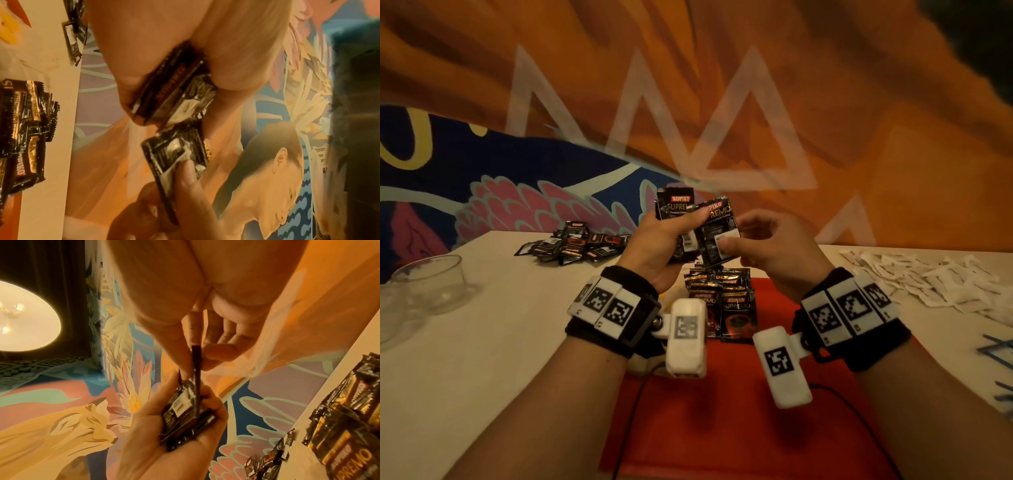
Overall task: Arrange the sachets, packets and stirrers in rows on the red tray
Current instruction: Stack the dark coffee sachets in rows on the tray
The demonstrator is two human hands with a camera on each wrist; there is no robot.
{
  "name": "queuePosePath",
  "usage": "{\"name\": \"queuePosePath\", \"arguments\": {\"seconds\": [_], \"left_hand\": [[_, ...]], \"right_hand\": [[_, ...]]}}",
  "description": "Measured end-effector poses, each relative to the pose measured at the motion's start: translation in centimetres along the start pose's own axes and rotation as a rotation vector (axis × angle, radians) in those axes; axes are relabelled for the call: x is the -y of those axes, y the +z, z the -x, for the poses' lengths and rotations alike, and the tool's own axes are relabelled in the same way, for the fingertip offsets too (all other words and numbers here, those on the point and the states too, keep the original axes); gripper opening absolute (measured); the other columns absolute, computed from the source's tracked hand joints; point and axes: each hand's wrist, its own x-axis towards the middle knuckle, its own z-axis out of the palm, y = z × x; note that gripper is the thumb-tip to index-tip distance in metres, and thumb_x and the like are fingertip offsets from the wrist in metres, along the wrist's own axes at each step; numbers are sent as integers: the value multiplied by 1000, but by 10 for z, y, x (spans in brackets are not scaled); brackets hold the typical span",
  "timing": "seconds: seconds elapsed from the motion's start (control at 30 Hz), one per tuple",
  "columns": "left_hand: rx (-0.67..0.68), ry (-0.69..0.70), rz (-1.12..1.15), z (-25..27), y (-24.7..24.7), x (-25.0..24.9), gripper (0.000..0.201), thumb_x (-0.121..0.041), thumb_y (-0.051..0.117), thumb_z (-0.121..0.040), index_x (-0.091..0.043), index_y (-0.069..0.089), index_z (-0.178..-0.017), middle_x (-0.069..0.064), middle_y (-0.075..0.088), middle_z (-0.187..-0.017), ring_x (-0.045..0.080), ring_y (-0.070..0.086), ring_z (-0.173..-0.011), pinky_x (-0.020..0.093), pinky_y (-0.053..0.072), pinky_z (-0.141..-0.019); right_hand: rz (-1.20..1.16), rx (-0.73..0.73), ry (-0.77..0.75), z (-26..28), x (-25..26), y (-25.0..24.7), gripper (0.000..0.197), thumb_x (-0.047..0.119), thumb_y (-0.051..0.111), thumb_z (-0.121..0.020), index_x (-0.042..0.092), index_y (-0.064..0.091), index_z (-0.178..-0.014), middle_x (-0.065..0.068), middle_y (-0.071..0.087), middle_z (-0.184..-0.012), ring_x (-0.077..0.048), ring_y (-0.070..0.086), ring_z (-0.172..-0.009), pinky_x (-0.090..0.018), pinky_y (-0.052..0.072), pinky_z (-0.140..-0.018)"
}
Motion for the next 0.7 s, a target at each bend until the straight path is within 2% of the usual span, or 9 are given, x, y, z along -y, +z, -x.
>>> {"name": "queuePosePath", "arguments": {"seconds": [0.13, 0.2, 0.23, 0.3, 0.37, 0.43, 0.53, 0.6, 0.7], "left_hand": [[-85, 96, -1, 0, 4, -1, 20, 5, 66, -86, -4, 63, -103, 26, 67, -110, 46, 66, -106, 64, 51, -92], [-125, 137, -14, 0, 7, 0, 19, 6, 66, -87, -7, 62, -101, 22, 68, -104, 44, 67, -105, 62, 54, -89], [-153, 158, -26, -1, 8, 2, 21, 4, 67, -87, -6, 61, -105, 21, 68, -106, 42, 68, -105, 61, 54, -90], [-225, 207, -54, -3, 10, 5, 38, -2, 72, -86, -2, 55, -120, 21, 67, -115, 37, 68, -108, 58, 54, -92], [-297, 254, -78, -4, 12, 8, 53, -12, 76, -84, -4, 51, -130, 13, 67, -110, 31, 67, -107, 50, 55, -91], [-329, 270, -96, -3, 15, 7, 56, -26, 80, -81, -10, 53, -127, 4, 65, -99, 23, 64, -94, 42, 54, -80], [-214, 250, -126, 4, 21, 0, 55, -45, 78, -68, -13, 60, -110, 0, 66, -88, 18, 62, -85, 35, 52, -68], [-133, 247, -112, 7, 23, -2, 42, -40, 75, -72, -15, 62, -102, 1, 67, -84, 18, 64, -79, 31, 53, -64], [-137, 237, -56, 6, 23, -5, 28, -14, 72, -88, -6, 63, -114, 15, 72, -105, 30, 72, -96, 44, 59, -82]], "right_hand": [[-36, 69, 66, 4, -3, 0, 18, 2, 79, -76, 11, 69, -89, -13, 73, -89, -23, 69, -79, -32, 55, -68], [-37, 59, 69, 5, -4, 0, 17, 4, 79, -76, 11, 70, -89, -11, 74, -84, -22, 69, -75, -37, 55, -72], [-30, 47, 55, 5, -4, 0, 17, 5, 80, -76, 10, 70, -89, -8, 73, -79, -19, 68, -71, -34, 55, -69], [5, -5, -11, 4, -1, 0, 17, 5, 80, -77, 8, 70, -90, -3, 69, -72, -10, 63, -63, -24, 51, -59], [70, -95, -99, 5, 4, -2, 16, 4, 79, -79, 12, 68, -88, -3, 65, -74, -5, 57, -57, -19, 47, -54], [197, -201, -216, 6, 7, -4, 21, 5, 77, -80, 23, 65, -81, 3, 65, -74, 0, 54, -56, -15, 46, -55], [471, -302, -420, 7, 6, -4, 23, 7, 73, -80, 28, 65, -85, 7, 65, -77, -1, 56, -62, -9, 44, -58], [634, -303, -567, 9, 4, -2, 23, 5, 72, -78, 24, 68, -92, 5, 63, -84, -5, 53, -67, -13, 44, -63], [721, -250, -691, 12, 0, 0, 26, 3, 73, -75, 16, 71, -98, 6, 57, -93, -5, 51, -77, -10, 43, -68]]}}
